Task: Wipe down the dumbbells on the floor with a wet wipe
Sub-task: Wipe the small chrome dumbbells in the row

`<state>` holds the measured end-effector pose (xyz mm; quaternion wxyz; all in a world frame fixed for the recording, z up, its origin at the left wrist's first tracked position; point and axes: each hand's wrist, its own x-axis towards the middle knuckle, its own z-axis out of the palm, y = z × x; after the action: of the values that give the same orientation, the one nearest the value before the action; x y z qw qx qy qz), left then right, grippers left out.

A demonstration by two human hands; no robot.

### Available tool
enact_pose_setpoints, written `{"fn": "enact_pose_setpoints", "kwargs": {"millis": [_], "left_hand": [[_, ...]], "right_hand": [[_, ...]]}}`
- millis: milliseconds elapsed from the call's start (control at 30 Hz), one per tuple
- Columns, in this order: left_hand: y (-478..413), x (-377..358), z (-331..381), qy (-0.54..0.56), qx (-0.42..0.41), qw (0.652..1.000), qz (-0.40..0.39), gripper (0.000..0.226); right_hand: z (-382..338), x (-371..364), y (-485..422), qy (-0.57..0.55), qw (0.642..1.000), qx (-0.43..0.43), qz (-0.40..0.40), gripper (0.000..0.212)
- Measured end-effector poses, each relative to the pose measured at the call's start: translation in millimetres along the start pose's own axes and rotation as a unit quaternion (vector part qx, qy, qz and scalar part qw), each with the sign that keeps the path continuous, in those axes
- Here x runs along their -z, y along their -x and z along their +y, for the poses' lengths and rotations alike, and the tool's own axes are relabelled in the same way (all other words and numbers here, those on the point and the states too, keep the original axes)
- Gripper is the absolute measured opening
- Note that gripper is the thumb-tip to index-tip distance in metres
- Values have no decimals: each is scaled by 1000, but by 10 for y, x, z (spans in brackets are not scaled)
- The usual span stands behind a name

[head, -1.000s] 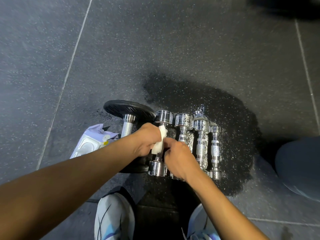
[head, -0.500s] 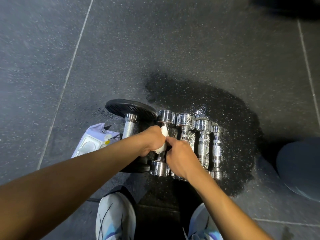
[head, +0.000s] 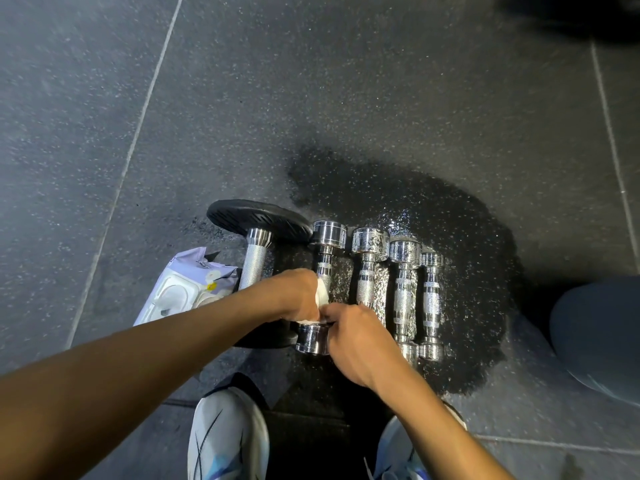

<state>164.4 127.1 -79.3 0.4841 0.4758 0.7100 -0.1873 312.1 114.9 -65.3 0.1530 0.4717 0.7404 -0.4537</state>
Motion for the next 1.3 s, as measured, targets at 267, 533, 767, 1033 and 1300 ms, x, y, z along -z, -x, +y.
{"fn": "enact_pose_setpoints", "kwargs": {"millis": [267, 533, 767, 1033, 1300], "left_hand": [[44, 54, -43, -16, -8, 999, 49, 47], [80, 149, -229, 199, -27, 977, 78, 43], [104, 37, -319, 245, -110, 946, 181, 30], [300, -155, -121, -6, -238, 971, 29, 31], [369, -257, 37, -275, -325, 902, 73, 24]], "right_hand": [[85, 54, -96, -71, 996, -44, -10, 35], [136, 186, -93, -206, 975, -81, -12, 31], [138, 303, 27, -316, 942, -69, 88, 30], [300, 285, 80, -346, 921, -56, 170, 31], [404, 249, 110, -375, 906, -61, 187, 30]]}}
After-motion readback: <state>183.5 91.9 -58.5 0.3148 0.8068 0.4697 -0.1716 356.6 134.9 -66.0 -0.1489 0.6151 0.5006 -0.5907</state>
